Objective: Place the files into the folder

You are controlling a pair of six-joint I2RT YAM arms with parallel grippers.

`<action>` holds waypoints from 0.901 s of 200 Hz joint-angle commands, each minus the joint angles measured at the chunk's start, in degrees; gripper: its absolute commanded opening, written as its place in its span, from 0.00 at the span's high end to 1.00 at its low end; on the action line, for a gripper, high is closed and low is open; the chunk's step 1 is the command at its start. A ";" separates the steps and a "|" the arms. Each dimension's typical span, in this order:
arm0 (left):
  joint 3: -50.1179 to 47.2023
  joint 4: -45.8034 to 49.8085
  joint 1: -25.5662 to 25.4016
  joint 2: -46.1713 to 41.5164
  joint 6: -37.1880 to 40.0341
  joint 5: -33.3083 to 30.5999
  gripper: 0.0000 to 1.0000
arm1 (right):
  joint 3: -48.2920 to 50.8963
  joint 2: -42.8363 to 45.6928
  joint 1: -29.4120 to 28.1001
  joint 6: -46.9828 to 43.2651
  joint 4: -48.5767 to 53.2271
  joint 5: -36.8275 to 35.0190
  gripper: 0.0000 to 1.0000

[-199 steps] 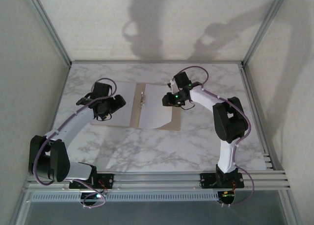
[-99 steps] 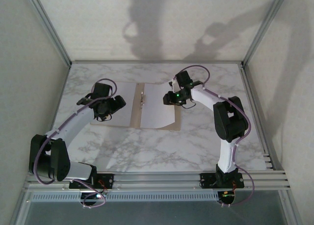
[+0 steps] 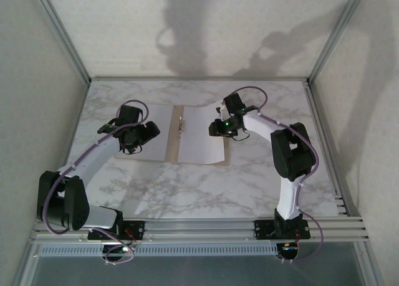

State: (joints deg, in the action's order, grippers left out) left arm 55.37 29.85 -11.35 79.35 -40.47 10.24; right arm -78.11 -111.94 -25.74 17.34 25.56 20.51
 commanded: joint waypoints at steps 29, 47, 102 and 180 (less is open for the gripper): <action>0.35 1.03 0.63 -0.07 0.39 -0.55 0.09 | 1.54 2.40 0.25 0.75 -1.57 -2.30 0.68; 0.13 0.93 0.63 -0.10 0.30 -0.52 0.09 | 1.90 2.43 0.25 0.57 -1.69 -3.12 0.71; 0.33 1.00 0.56 0.09 0.30 -0.51 0.09 | 1.47 1.80 0.20 -0.03 -1.58 -4.68 0.82; 0.08 1.18 0.63 0.28 0.13 -0.74 0.09 | 2.12 2.07 0.24 0.11 -3.12 -4.87 0.88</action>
State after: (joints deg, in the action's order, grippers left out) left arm 55.37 29.85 -11.35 79.35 -40.49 10.24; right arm -76.42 -111.74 -25.74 17.54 23.42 16.08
